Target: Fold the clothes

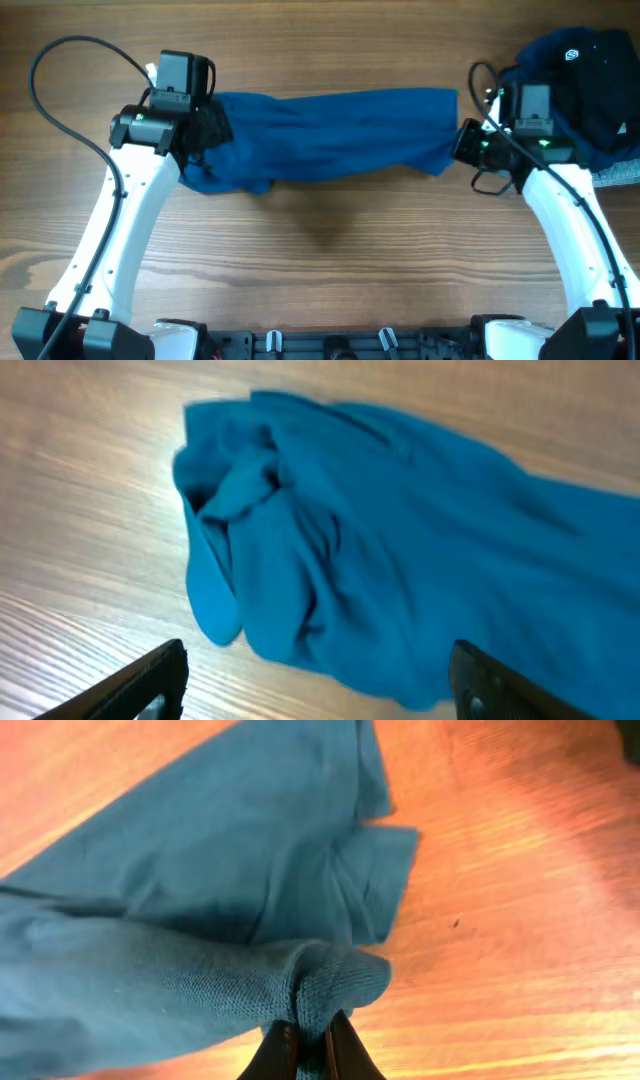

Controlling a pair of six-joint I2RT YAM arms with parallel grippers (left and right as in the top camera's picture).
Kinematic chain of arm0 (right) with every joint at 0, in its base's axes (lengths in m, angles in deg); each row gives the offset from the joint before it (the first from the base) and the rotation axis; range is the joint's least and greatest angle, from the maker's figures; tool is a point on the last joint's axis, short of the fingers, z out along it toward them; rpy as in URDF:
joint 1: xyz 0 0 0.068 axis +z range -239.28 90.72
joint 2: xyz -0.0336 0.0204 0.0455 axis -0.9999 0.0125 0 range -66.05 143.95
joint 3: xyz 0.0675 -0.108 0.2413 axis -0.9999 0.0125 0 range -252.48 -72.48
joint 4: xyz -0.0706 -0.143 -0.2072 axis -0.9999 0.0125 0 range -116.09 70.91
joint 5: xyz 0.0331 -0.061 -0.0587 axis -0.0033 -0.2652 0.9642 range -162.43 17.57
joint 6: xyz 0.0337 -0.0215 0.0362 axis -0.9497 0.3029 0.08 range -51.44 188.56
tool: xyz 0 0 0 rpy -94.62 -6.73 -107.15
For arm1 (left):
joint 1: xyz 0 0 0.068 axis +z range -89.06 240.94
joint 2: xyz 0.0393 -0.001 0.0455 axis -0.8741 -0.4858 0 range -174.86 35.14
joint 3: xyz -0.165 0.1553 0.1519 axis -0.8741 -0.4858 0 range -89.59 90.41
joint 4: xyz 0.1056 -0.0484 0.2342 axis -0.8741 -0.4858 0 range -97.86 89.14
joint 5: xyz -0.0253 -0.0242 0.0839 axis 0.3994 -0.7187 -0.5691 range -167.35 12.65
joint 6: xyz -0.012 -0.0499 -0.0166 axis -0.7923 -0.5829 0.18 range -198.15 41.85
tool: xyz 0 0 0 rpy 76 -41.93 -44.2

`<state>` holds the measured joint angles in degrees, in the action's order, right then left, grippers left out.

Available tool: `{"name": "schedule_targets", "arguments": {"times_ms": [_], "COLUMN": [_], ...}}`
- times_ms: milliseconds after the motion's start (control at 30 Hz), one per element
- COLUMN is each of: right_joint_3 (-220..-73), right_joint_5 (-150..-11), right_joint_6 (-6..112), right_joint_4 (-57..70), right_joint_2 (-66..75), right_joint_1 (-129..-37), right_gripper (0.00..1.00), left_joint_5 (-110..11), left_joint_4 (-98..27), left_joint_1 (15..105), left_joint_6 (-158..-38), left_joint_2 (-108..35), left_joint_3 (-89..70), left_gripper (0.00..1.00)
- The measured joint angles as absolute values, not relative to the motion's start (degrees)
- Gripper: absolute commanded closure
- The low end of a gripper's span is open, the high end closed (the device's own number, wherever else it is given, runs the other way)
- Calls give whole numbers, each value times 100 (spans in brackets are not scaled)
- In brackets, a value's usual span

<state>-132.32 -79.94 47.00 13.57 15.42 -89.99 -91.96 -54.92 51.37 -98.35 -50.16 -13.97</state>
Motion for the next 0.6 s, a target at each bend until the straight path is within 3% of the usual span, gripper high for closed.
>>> {"name": "schedule_targets", "arguments": {"times_ms": [233,600], "right_joint_3": [-13230,-13230], "right_joint_5": [-8099,-8289], "right_joint_6": [5041,5395], "right_joint_4": [1079,835], "right_joint_2": [1593,2023], "right_joint_1": [-9454,-9797], "right_gripper": [96,96], "left_joint_5": [-8785,-8777], "left_joint_4": [-6334,-5875], "left_joint_1": [5137,5137], "left_joint_6": [-9838,-9838], "left_joint_2": [-5191,-6214], "left_joint_3": [-1386,-1577], "left_gripper": [18,23]}}
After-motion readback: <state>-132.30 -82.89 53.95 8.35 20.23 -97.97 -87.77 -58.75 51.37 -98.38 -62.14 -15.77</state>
